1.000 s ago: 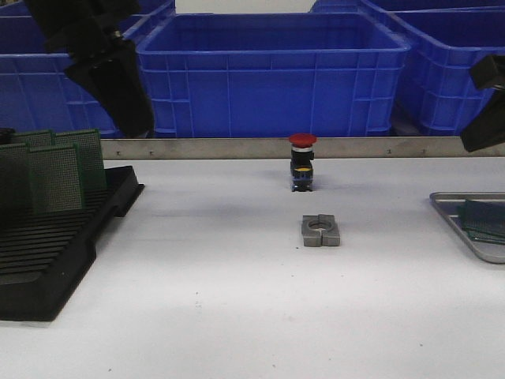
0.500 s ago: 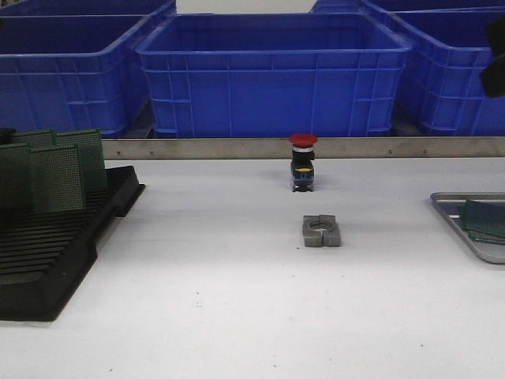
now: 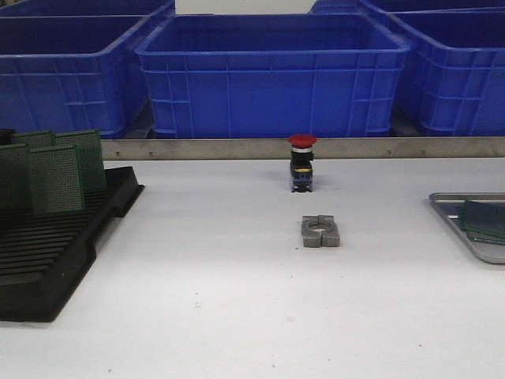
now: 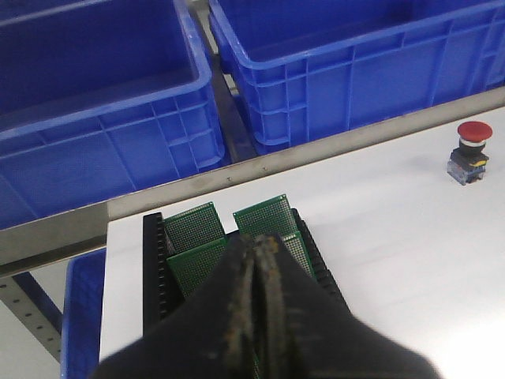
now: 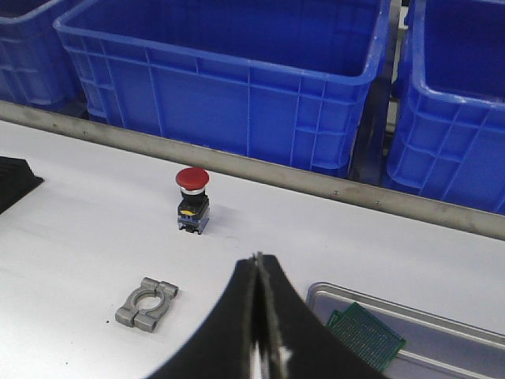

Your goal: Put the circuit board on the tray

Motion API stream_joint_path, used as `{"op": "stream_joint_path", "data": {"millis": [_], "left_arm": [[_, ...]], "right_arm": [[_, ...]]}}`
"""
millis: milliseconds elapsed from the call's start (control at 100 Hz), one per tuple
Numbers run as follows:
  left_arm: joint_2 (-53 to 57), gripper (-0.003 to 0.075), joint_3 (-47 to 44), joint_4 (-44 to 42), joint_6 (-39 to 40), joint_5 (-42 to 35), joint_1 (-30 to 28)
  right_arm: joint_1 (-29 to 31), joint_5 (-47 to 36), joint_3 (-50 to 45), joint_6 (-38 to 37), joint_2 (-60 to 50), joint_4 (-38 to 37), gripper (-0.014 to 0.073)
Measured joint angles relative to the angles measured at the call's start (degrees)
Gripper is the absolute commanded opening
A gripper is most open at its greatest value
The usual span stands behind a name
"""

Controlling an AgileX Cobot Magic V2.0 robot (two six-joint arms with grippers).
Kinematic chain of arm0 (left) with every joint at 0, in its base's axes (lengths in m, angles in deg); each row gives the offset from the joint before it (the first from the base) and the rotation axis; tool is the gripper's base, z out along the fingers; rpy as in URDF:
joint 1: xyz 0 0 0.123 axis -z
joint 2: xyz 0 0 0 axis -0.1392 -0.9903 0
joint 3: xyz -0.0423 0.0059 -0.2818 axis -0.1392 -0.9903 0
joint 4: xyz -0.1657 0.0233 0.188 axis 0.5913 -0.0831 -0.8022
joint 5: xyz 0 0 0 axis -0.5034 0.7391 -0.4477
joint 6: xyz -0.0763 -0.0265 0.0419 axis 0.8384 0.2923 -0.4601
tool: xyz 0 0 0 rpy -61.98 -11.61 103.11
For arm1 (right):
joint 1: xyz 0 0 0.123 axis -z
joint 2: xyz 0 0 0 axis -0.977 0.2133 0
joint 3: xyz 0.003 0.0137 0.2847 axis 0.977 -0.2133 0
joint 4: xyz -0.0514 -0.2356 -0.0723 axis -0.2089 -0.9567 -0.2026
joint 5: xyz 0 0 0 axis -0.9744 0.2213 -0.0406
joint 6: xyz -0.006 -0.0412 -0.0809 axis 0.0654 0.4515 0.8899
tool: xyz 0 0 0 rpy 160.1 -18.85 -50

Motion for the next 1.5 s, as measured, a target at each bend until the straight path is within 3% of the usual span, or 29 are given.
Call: {"op": "stream_joint_path", "data": {"millis": [300,540,1420,1500], "left_arm": [[20.4,-0.0020,-12.7,0.7,0.1,-1.2,0.0],[31.3,-0.0020,-16.5,0.7,0.1,-3.5,0.0],[32.6,-0.0020,-17.6,1.1,0.1,-4.9,0.0],[32.6,-0.0020,-18.9,-2.1,0.7,-7.0,0.0]], "right_arm": [[0.0,4.2,-7.6,2.1,-14.0,0.0,-0.0060],[0.0,7.1,-8.5,2.1,-20.2,0.0,-0.0060],[0.0,7.9,-8.6,2.1,-20.4,0.0,-0.0060],[0.0,7.9,-8.6,2.2,-20.4,0.0,-0.0060]]}}
